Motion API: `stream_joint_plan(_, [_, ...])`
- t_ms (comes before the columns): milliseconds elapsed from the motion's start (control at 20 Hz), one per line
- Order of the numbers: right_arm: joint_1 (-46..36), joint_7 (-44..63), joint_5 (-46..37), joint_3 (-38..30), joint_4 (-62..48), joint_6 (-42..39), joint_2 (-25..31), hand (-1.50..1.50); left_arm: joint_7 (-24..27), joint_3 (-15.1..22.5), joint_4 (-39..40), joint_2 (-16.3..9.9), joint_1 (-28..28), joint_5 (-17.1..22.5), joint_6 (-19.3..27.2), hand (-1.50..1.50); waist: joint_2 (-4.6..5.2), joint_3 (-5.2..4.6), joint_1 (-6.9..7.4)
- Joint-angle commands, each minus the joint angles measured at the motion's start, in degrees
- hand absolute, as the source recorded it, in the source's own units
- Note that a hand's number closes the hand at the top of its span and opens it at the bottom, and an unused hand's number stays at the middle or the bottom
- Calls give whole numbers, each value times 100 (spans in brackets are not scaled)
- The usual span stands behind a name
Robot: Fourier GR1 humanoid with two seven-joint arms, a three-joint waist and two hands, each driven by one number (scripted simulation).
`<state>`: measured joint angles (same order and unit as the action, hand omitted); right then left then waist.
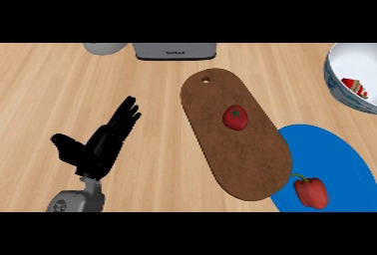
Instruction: Pick the cupcake from the plate and place it in the bowl
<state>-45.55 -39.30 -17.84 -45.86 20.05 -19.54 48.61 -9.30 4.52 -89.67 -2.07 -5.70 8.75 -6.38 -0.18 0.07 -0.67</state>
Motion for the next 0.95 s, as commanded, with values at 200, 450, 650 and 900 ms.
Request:
stream_joint_plan(200, [1570, -789, 984, -645, 697, -1678, 471, -150, -222, -212, -467, -213, 277, 125, 17, 0, -103, -18, -261])
stream_joint_plan(450, [2934, -1273, 1256, -701, 1332, -2177, 163, 150, -82, -369, -327, -208, 431, 141, 98, 0, -164, -29, -611])
stream_joint_plan(650, [4012, -1571, 1484, -639, 1811, -2531, -288, 150, 34, -316, -251, -167, 471, 26, 140, 0, -138, -23, -711])
stream_joint_plan(900, [5351, -1880, 1449, -152, 2605, -2673, -854, 150, -54, -370, -422, -187, 555, 124, 136, 0, -153, -12, -775])
